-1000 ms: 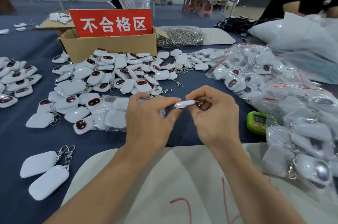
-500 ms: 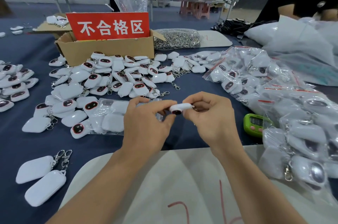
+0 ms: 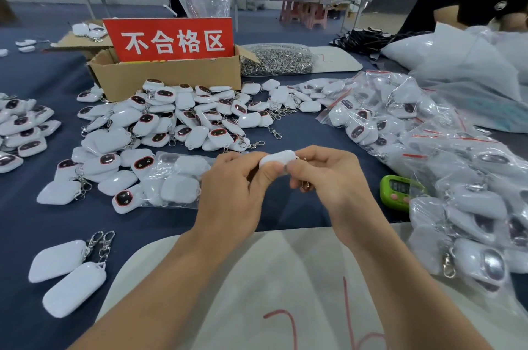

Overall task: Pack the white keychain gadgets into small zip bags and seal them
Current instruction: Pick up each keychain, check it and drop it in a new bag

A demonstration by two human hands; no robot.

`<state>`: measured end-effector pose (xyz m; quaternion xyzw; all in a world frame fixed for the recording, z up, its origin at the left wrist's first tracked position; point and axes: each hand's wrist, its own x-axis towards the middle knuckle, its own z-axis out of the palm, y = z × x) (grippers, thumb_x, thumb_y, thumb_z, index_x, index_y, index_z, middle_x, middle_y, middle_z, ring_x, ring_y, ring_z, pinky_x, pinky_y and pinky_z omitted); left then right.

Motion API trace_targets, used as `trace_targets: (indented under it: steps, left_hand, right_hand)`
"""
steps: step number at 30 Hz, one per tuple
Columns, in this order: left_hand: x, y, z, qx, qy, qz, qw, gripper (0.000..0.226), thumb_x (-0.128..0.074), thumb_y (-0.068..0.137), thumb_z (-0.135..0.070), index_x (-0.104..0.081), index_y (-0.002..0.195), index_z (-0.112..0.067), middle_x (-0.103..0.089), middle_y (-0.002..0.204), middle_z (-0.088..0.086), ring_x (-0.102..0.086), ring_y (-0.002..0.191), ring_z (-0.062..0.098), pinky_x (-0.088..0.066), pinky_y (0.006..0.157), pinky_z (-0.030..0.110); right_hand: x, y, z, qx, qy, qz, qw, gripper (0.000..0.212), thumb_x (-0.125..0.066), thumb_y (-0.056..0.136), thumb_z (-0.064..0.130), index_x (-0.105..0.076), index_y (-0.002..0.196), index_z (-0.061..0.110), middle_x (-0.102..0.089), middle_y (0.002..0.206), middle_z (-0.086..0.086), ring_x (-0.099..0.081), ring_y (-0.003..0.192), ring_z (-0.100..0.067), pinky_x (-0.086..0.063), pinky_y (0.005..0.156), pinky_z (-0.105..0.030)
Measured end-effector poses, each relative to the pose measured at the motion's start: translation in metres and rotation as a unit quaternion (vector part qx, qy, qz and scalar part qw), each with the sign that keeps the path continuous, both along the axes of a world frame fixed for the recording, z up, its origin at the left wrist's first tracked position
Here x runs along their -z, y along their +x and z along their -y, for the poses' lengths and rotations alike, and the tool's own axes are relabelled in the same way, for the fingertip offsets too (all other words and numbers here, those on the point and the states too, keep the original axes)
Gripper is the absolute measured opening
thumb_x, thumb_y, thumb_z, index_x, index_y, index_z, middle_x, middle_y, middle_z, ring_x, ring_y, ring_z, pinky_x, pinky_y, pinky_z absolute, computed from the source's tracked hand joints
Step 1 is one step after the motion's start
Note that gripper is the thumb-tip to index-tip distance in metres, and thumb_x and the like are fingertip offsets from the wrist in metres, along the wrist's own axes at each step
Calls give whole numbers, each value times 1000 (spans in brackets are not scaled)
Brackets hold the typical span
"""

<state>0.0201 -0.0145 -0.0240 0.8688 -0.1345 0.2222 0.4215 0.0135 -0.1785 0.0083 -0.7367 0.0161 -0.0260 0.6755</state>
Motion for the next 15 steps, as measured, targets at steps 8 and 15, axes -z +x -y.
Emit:
trace_targets:
  steps: [8, 15]
  left_hand:
    - [-5, -4, 4, -76, 19, -41, 996, 39, -38, 99, -61, -58, 72, -40, -55, 60, -15, -52, 65, 9, -34, 63, 31]
    - [-5, 6, -2, -211, 271, -120, 931, 11, -56, 87, -44, -64, 85, -36, -65, 74, -6, -38, 60, 16, -14, 52, 29]
  right_hand:
    - [5, 2, -1, 53, -65, -10, 996, 16, -76, 86, 16, -75, 71, 19, -63, 55, 1, -51, 57, -13, -42, 59, -23]
    - [10, 7, 1, 157, -170, -29, 972, 18, -76, 82, 30, -73, 66, 24, -68, 58, 10, -55, 53, 1, -38, 50, -5]
